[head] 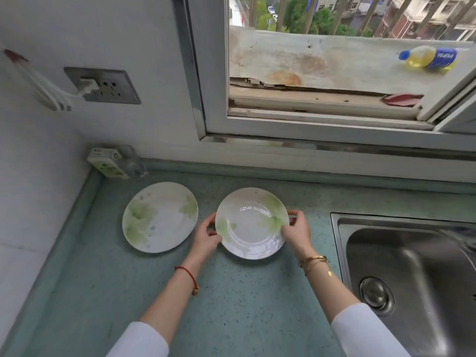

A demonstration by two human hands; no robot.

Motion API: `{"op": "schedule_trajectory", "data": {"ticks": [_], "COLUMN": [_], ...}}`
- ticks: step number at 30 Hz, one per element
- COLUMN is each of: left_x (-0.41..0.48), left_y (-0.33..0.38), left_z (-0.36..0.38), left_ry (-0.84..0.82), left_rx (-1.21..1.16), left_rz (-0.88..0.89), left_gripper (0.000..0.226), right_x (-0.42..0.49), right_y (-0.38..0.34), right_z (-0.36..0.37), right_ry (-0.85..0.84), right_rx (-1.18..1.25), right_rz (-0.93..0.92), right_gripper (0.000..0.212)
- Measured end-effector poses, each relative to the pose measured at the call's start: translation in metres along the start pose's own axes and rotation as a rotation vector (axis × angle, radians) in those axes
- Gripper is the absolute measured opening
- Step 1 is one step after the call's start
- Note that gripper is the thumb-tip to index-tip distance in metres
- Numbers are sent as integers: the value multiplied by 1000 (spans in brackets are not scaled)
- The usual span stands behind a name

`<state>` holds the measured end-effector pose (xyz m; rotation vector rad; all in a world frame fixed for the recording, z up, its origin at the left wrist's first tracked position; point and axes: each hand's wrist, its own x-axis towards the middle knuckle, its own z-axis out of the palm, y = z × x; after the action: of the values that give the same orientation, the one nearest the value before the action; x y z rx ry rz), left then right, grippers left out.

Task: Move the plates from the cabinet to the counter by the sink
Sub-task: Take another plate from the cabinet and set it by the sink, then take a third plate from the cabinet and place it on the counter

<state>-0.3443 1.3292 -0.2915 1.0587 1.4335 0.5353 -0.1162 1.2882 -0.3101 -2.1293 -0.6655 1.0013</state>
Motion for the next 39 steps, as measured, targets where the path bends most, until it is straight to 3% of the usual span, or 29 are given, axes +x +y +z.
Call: {"op": "schedule_trajectory", "data": {"ticks": [16,23,31,39], "left_x": [-12,-56,-164,-302], "left_y": [3,8,17,7], "left_z": [-5,-29,-65,-73], "left_ry": [-41,36,140,400], "left_rx": [-15,19,-78,-231], "left_rz": [9,65,232,346], "left_gripper": [74,62,47,45], "right_x": [-14,-60,-173,-258], "right_y": [-1,-19,-60,-65], "right_z": [-3,-23,-37,-50], "right_ry": [-24,5,-248,-541], "right_rx": [-7,28,253,327], "right_rz": [-3,-37,-217,-390], "right_gripper": [46,40,25,21]}}
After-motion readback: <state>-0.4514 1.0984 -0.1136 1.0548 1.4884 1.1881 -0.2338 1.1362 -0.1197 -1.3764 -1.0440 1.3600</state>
